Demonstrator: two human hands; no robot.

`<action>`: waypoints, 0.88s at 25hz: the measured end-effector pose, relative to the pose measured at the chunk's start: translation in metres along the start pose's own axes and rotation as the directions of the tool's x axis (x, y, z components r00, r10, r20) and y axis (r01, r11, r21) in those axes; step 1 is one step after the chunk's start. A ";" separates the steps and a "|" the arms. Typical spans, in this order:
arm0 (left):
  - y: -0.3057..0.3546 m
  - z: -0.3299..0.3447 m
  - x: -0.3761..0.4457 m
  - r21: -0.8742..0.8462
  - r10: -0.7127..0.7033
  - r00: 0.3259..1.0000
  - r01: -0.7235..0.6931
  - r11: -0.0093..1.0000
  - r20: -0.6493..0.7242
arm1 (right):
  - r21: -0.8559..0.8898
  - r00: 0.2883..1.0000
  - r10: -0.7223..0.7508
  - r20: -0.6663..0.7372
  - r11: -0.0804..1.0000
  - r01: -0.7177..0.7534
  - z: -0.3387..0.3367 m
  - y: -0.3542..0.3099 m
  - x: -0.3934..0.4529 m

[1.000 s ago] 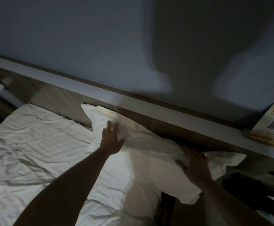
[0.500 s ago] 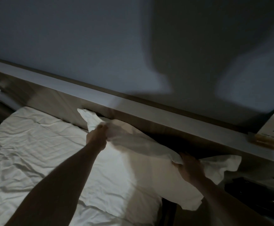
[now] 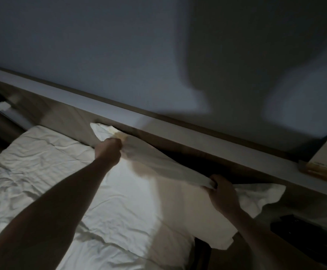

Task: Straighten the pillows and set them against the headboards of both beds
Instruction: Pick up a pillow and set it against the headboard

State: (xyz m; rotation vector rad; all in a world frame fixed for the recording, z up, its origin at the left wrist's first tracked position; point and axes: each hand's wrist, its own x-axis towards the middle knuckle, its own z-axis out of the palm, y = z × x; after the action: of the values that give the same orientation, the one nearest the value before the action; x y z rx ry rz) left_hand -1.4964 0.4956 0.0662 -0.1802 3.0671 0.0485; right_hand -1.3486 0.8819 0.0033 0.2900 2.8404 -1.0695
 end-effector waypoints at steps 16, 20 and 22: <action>0.072 0.059 -0.093 -0.235 0.245 0.897 -0.165 0.958 0.369 | -0.397 0.979 -0.204 -0.021 0.900 0.179 0.015 0.029 -0.023; 0.071 0.053 -0.115 -0.332 0.286 0.893 -0.168 0.928 0.348 | -0.394 0.997 -0.081 -0.004 0.916 0.073 0.020 0.030 -0.043; 0.062 0.047 -0.139 -0.368 0.290 0.915 -0.176 0.913 0.281 | -0.364 0.996 -0.085 0.011 0.928 0.083 0.019 0.026 -0.058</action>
State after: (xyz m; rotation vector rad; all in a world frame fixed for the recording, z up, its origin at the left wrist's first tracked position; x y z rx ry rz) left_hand -1.3630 0.5751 0.0310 0.1715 2.7006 0.5584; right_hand -1.2858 0.8805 -0.0185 0.1395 3.0010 -0.5300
